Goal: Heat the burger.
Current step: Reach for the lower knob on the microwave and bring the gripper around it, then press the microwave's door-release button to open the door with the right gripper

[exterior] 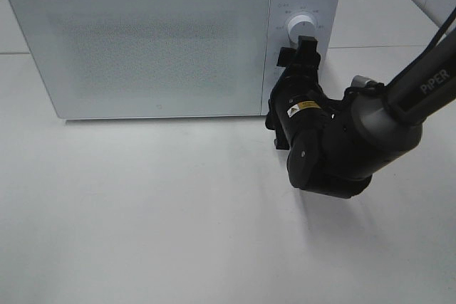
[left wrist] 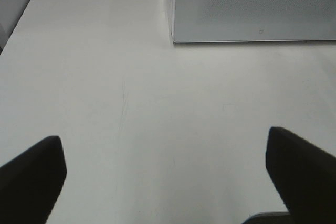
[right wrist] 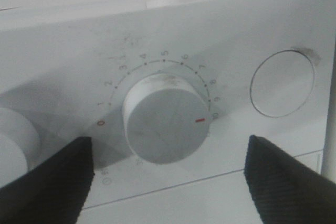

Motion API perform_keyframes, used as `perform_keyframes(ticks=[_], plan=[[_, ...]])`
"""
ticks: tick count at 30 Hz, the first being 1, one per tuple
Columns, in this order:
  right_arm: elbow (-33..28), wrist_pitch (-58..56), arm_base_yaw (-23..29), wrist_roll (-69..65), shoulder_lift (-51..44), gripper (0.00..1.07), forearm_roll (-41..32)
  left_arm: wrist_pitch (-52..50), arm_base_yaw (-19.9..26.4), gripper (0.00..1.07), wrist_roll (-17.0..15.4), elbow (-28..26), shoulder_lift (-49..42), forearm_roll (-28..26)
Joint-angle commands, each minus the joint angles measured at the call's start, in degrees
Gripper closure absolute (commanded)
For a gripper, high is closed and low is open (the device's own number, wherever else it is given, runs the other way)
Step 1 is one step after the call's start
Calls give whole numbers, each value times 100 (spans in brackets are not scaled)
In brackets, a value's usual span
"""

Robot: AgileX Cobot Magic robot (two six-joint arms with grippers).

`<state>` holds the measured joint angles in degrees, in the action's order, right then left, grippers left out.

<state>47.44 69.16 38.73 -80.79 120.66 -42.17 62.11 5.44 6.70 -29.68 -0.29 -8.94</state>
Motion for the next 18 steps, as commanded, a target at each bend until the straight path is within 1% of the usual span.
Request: perform_keyframes(ticks=[1, 5, 7, 11, 13, 14, 16, 17, 18], plan=[[-160, 991, -52, 269, -120, 28, 80, -63, 17, 8, -40, 6, -103, 0], [-361, 877, -52, 309, -241, 29, 229, -63, 17, 8, -40, 6, -103, 0], [-567, 756, -52, 561, -435, 30, 372, -63, 17, 8, -40, 6, -103, 0], [-756, 481, -52, 837, -642, 31, 636, -63, 17, 8, -40, 6, -103, 0], [-940, 69, -52, 1295, -894, 31, 842, -63, 17, 8, -40, 6, -103, 0], [-940, 69, -52, 1295, -894, 31, 842, -63, 17, 8, -40, 6, -103, 0], [-1140, -613, -52, 2217, -1289, 31, 1066, -63, 17, 8, -40, 6, -103, 0], [-1140, -613, -52, 2217, -1289, 31, 1066, -63, 17, 8, -40, 6, -103, 0], [-1175, -905, -69, 2544, -1415, 31, 1117, -63, 17, 8, -40, 6, -103, 0]])
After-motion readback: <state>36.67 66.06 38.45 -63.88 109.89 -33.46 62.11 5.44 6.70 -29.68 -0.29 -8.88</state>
